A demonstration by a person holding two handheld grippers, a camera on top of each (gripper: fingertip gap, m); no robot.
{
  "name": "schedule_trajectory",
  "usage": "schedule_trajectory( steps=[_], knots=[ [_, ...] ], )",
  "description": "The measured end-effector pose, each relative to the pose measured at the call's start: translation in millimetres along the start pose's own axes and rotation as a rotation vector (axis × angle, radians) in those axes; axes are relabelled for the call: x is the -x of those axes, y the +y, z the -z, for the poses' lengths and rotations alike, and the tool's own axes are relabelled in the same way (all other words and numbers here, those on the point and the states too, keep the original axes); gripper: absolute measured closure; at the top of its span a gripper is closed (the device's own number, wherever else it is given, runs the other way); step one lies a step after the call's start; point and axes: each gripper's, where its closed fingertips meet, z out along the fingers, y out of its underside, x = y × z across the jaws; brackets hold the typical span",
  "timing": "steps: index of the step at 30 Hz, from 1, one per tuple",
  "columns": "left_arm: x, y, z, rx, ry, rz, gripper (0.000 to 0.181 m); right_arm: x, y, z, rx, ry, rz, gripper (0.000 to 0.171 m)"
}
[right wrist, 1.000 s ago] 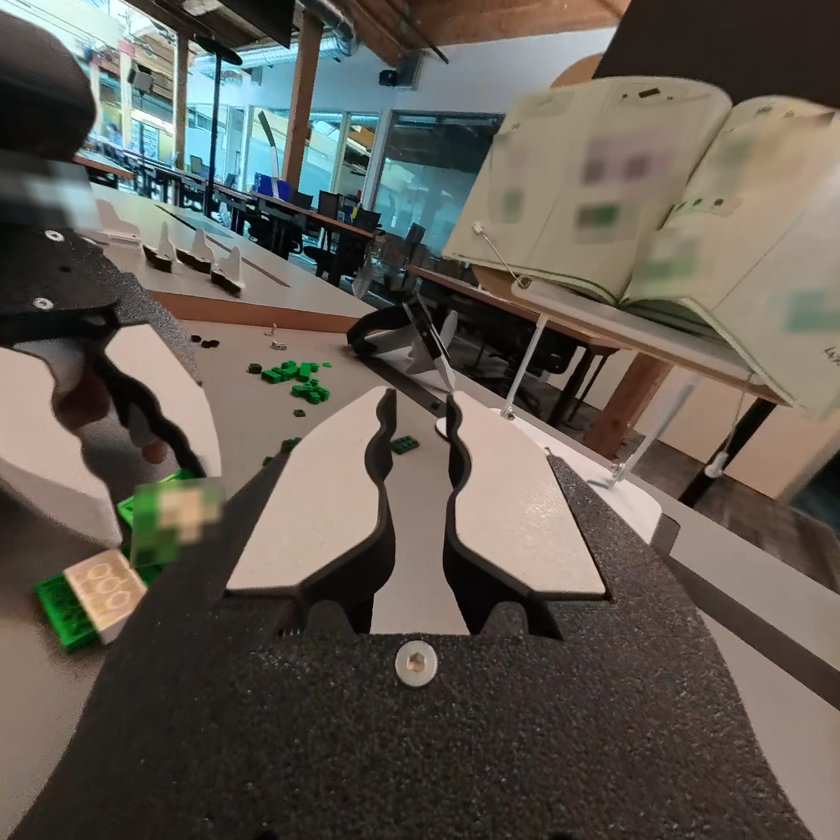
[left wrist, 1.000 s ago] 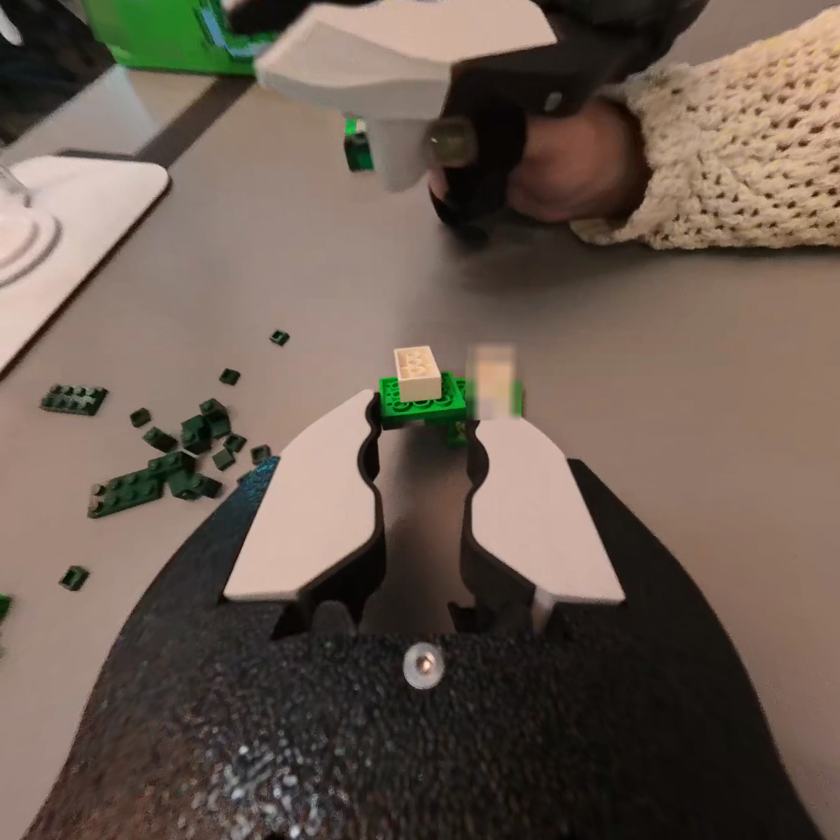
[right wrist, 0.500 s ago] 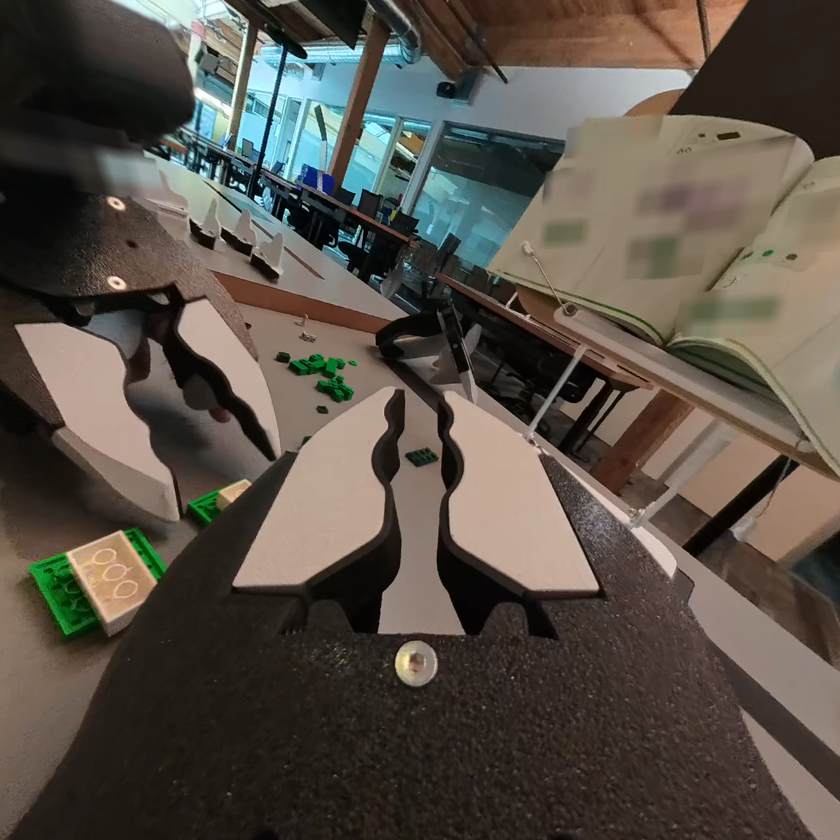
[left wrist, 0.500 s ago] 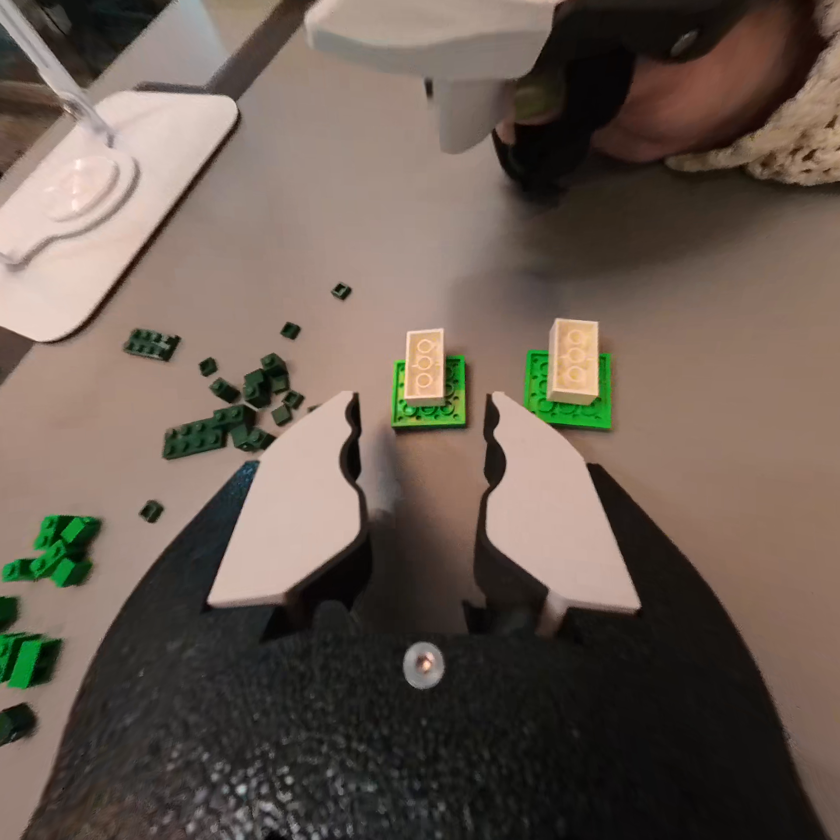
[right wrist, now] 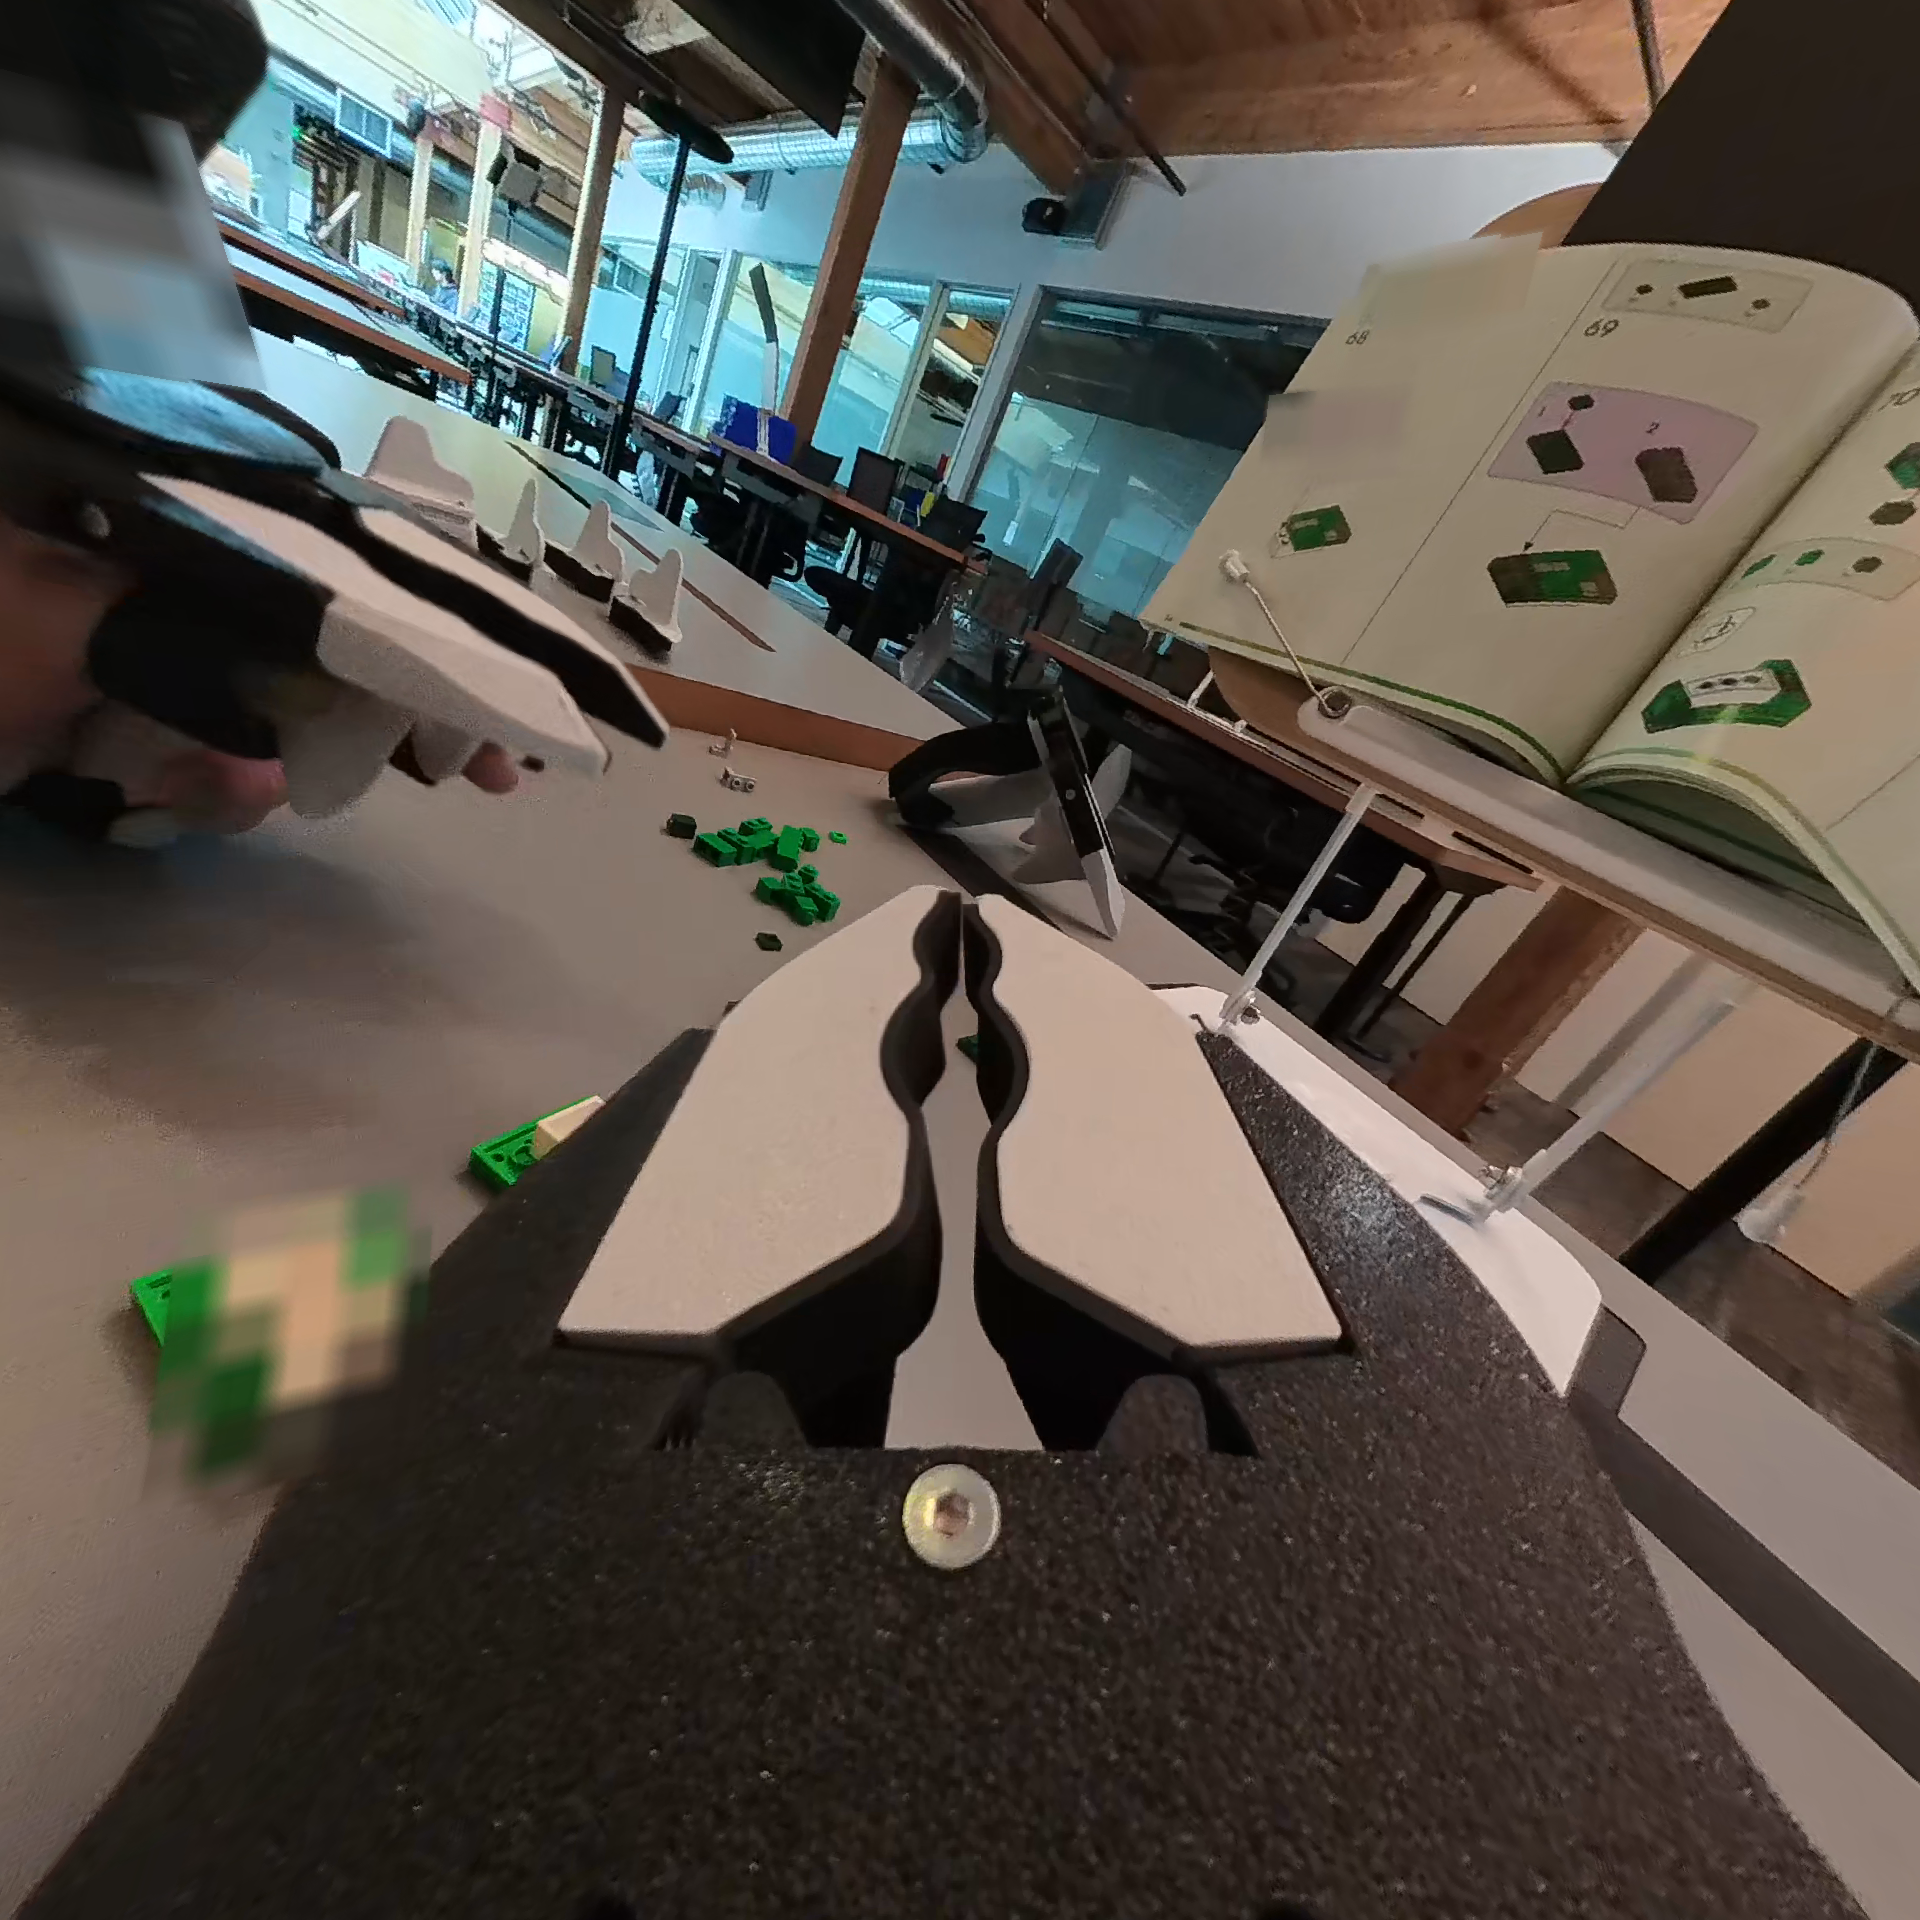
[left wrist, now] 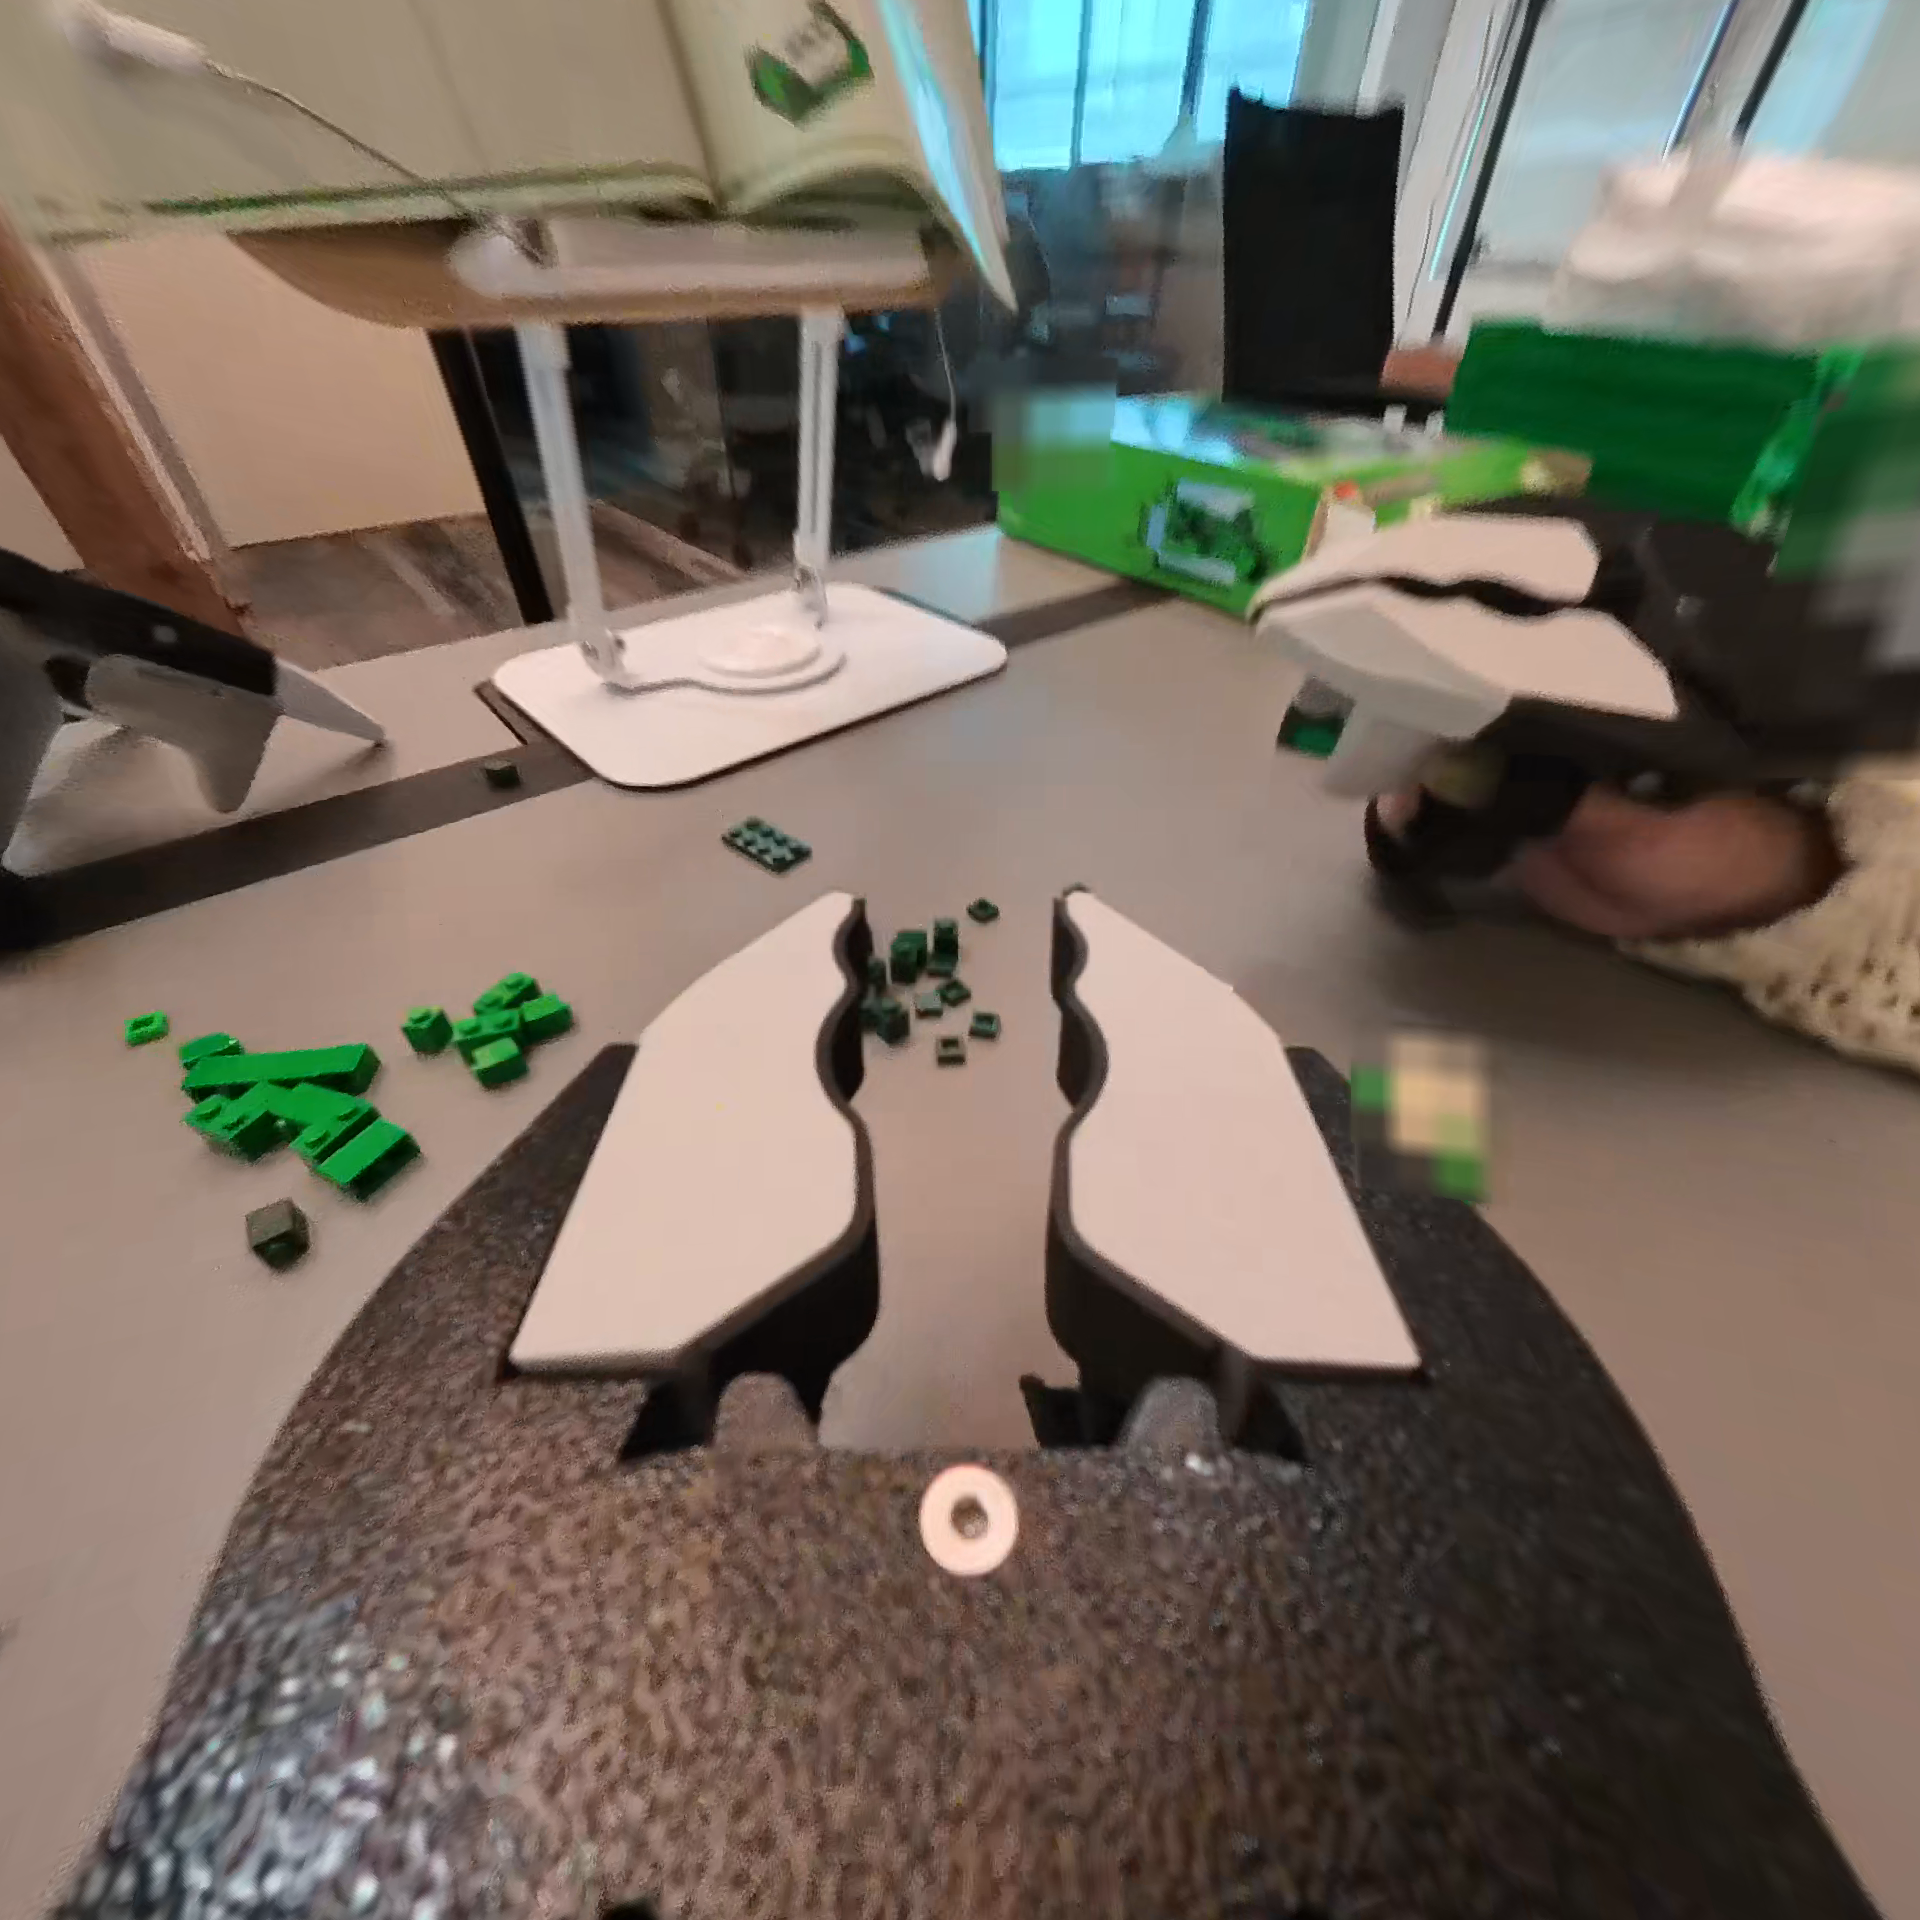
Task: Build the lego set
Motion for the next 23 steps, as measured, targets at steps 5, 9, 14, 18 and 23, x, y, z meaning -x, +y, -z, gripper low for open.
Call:
schedule_trajectory(
  steps=[5, 9, 14, 18, 23],
  knots=[
    [1.6, -8.6, 5.5, -0.074, 0.024, 0.034, 0.152, -6.8, -9.0, 4.6, -0.065, 0.023, -0.065, 0.171],
    [-3.5, -7.4, 4.5, -0.064, 0.045, 0.005, 0.154, -12.3, -7.2, 5.4, -0.065, 0.037, -0.112, 0.171],
    [-3.5, -5.3, 2.7, -0.048, 0.043, 0.001, 0.157, -10.5, -4.8, 3.6, -0.050, 0.032, -0.091, 0.171],
    [3.0, -2.7, 0.6, -0.027, 0.029, 0.052, 0.179, -7.8, -3.3, 2.4, -0.038, 0.021, -0.071, 0.171],
    [-1.2, 0.1, -1.9, -0.005, 0.026, 0.003, 0.181, -6.0, -1.8, 0.9, -0.028, 0.014, -0.056, 0.171]
  ],
)
